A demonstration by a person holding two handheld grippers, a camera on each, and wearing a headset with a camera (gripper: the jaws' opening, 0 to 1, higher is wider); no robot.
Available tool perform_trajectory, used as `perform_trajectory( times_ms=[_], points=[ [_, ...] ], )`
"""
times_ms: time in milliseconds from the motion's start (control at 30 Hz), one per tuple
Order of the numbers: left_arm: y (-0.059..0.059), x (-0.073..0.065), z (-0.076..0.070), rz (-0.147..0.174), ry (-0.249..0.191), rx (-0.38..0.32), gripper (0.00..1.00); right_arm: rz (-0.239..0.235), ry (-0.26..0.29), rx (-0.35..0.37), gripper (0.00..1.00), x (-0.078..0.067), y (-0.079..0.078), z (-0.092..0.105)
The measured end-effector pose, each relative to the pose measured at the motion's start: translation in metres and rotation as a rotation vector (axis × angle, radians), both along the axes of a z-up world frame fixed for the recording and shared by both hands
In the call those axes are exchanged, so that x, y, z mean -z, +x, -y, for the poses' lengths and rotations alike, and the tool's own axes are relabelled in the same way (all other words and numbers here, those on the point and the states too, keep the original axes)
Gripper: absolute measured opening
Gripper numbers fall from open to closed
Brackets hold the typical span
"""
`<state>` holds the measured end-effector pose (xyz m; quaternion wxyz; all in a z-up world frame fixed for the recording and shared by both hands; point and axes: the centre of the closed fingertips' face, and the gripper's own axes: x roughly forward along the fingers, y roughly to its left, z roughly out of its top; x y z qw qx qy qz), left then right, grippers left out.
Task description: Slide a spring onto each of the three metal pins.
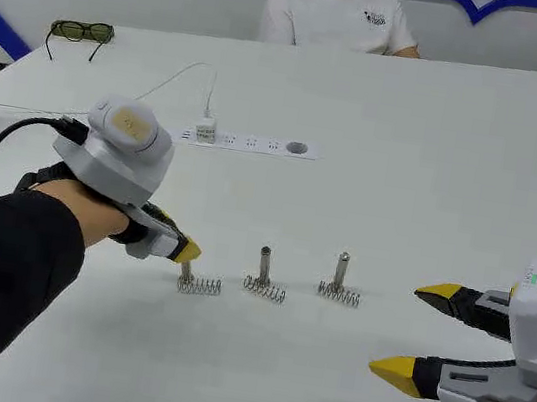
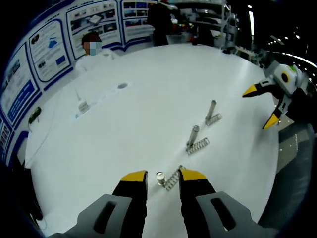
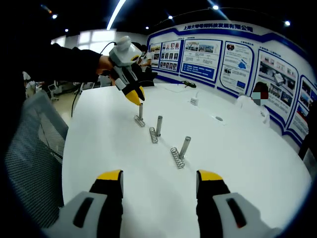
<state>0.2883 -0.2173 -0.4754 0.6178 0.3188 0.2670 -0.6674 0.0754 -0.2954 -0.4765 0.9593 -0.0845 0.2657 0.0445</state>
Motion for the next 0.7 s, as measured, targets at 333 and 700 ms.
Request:
perform_trajectory(
  times_ms=[333, 700],
  points=[
    [0.006, -0.003, -0.006, -0.014, -0.037, -0.012, 0.29, -0.006, 0.001, -0.003, 0.61, 0.001, 0.000, -0.002],
    [0.003, 0.031, -0.024, -0.061, 0.002, -0.012, 0.30, -0.018, 0.004, -0.005, 0.61, 0.005, 0.001, -0.002]
  ],
)
